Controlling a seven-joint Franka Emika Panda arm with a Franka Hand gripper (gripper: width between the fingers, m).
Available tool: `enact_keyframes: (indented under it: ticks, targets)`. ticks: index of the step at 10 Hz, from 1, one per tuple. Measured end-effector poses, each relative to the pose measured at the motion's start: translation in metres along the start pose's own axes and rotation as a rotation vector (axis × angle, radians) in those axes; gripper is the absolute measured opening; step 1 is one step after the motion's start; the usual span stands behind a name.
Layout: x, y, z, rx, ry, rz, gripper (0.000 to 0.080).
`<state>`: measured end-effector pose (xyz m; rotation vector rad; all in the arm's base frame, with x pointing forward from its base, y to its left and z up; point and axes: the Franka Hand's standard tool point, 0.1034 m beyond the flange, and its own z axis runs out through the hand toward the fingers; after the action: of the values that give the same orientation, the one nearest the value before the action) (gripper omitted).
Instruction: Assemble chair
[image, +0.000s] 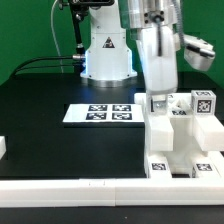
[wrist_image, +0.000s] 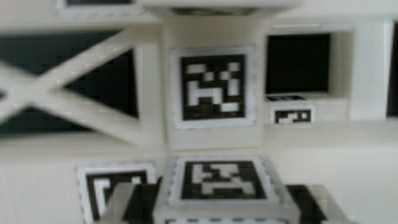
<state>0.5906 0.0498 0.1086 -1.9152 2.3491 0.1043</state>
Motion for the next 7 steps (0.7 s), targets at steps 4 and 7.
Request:
enact_keyframes:
  ticks: [4,7]
  targets:
    - [0.0005,-0.001,0.0007,0.008,-0.007,0.297,0.0269]
    - [0.0005,-0.0013,0.0011,0.011,-0.007,0.351,0.0324]
